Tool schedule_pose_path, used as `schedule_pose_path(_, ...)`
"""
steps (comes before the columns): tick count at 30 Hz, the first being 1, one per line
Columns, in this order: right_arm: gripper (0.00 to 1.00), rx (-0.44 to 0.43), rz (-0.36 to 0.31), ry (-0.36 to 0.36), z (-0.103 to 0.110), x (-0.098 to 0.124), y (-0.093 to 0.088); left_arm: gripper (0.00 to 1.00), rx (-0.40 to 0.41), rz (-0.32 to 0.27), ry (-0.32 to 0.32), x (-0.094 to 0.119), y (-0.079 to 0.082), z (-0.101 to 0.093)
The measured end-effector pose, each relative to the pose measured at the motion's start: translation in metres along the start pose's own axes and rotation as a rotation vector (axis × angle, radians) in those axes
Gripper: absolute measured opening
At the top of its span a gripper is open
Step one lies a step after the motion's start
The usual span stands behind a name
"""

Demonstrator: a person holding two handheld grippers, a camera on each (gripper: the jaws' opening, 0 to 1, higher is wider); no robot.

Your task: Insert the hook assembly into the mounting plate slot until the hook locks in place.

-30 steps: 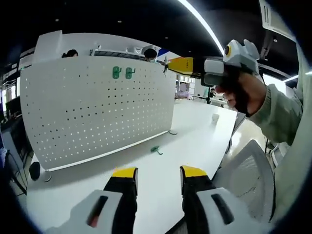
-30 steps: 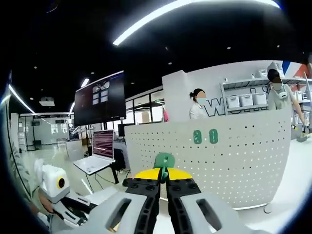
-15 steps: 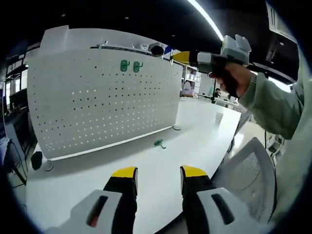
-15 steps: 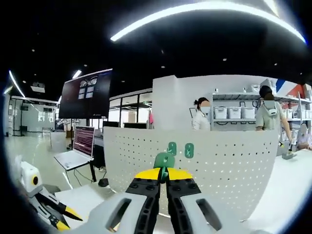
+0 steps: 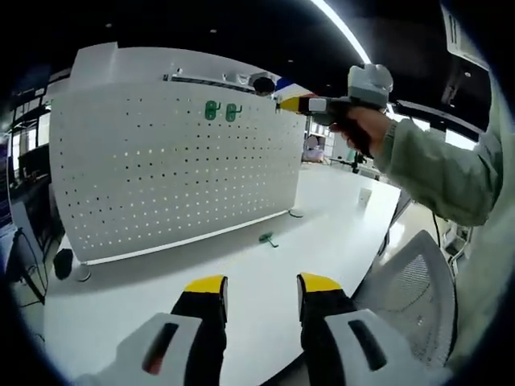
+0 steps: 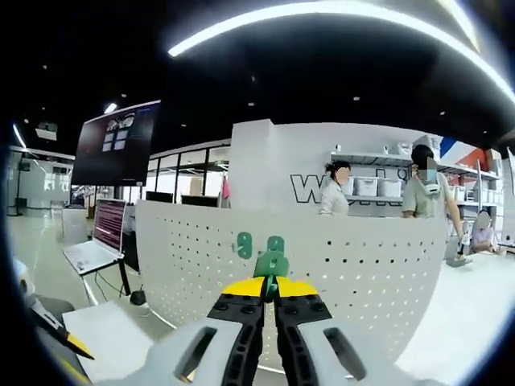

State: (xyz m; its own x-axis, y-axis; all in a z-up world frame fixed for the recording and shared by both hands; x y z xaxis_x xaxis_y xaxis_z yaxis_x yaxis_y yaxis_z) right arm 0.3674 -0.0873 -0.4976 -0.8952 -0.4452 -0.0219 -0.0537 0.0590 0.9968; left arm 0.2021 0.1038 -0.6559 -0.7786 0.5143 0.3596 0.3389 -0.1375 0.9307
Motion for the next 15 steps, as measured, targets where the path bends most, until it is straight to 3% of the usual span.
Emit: schedule_pose_path(15,0.02,-0.006,0.002,-0.066,-0.036,-0.032,0.002,0.36,0.0,0.002,0.019,-0.005,0.002,0.013)
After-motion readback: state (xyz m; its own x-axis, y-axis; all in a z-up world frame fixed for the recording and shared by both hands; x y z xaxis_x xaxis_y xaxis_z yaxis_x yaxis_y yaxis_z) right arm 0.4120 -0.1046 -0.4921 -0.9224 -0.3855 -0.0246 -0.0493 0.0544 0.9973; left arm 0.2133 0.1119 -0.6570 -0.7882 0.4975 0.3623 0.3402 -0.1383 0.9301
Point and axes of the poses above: the point that each gripper's makers call its tool centre point, and the gripper's own axes: x roughly backward along the fingers, z roughly to its left, y roughly out of its top, the point moved 2 cm from there along x, roughly backward along the fingers, and after that the axes turned 8 degrees about y, right-handed, at the moved point
